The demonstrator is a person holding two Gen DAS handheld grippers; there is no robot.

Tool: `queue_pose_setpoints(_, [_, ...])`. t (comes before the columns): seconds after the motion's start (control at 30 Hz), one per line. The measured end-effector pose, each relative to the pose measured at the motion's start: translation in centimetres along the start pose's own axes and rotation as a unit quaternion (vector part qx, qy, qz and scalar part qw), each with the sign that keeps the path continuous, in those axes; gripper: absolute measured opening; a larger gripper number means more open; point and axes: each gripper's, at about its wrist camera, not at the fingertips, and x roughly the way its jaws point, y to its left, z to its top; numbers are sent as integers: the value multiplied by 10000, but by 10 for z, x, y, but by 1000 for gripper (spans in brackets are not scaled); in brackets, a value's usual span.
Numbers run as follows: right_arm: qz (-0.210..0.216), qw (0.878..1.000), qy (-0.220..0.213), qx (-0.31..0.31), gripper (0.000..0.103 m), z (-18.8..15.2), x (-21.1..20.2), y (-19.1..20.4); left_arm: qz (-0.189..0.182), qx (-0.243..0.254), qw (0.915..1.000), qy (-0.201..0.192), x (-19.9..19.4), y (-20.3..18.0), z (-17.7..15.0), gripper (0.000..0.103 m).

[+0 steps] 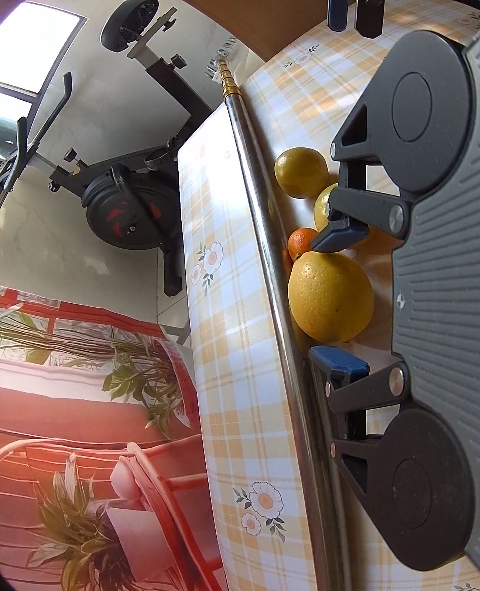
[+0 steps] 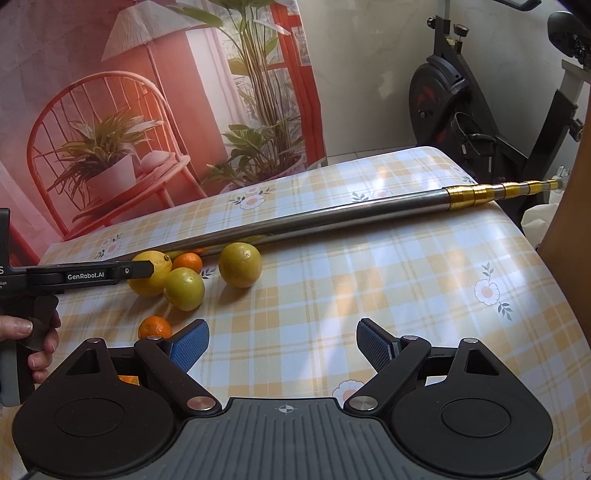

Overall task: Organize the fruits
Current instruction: 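Close the left gripper around the large yellow grapefruit, then grasp a round yellow-green lime with the right gripper while the left holds the grapefruit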

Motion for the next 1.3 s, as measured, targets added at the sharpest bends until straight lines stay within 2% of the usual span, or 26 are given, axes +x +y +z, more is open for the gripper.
queue_pose_setpoints(0.1, [7, 10000, 25, 17, 85, 0, 2, -1, -75, -120, 9999, 16, 5, 2, 0, 60])
queue_pose_setpoints(0.47, [9, 9999, 97, 95, 85, 0, 7, -5, -124, 26, 9998, 174, 11, 2, -3, 62])
queue_pose_setpoints(0.63, [81, 9998, 120, 123, 85, -1, 9, -5, -128, 176, 9996, 151, -6, 1, -11, 62])
queue_pose_setpoints(0.83, [192, 9997, 100, 108, 85, -1, 9, -7, -126, 392, 9991, -19, -44, -2, -25, 62])
queue_pose_setpoints(1.0, [281, 9995, 58, -113, 85, 2, 10, -3, -124, 243, 9995, -181, -74, -4, -39, 62])
queue_pose_setpoints(1.3, [618, 9968, -185, -482, 69, 29, 39, 14, 33, -14, 9992, -409, -97, -5, -54, 62])
